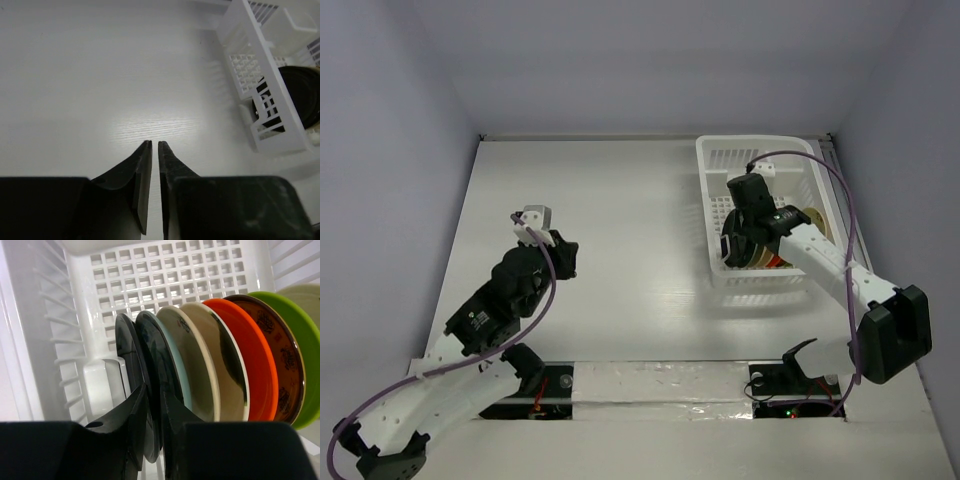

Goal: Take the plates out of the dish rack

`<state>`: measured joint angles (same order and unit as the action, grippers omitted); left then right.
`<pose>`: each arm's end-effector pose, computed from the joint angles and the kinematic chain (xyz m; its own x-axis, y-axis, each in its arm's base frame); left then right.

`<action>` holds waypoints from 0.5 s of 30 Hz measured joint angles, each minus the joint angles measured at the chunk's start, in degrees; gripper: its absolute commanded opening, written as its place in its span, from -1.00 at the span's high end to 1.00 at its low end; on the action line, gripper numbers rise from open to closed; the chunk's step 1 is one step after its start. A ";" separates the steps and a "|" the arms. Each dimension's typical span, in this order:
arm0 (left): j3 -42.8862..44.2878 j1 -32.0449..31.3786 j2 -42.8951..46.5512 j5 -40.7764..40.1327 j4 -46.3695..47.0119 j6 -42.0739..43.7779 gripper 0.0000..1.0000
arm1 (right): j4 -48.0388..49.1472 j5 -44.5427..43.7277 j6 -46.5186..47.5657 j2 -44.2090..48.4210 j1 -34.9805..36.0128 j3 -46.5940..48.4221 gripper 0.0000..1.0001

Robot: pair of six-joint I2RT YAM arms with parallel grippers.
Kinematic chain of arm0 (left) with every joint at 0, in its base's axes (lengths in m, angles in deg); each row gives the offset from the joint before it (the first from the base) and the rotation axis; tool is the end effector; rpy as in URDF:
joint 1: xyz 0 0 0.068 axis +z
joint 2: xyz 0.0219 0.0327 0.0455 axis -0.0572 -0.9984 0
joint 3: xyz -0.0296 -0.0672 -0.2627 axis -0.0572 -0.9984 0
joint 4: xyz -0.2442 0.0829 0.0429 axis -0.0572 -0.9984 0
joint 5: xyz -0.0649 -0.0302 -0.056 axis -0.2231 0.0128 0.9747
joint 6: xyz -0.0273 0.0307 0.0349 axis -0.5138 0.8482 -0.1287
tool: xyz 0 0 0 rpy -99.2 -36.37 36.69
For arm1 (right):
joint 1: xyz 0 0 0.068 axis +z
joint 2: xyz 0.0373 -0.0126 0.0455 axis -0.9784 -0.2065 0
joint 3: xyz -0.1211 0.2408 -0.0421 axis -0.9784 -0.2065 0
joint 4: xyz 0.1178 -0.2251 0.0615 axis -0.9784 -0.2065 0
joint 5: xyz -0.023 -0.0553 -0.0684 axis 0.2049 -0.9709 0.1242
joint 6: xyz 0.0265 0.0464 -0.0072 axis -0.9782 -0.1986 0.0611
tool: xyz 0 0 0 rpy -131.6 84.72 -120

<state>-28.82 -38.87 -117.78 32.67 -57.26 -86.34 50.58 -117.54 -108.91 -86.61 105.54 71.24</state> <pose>0.1096 -0.0810 0.3394 -0.2627 -0.2393 -0.9347 0.2668 0.9130 -0.3087 0.2614 0.1151 0.2884 -0.6402 0.0306 -0.7676 0.1666 0.9809 -0.0999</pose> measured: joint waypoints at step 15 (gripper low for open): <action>0.00 8.24 1.55 8.07 2.43 1.62 0.75 | -6.58 -3.85 4.13 -1.25 2.54 4.98 1.00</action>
<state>-28.82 -30.63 -116.23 40.74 -54.83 -84.73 44.00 -121.39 -104.78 -87.86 108.08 76.22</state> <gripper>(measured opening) 0.084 0.154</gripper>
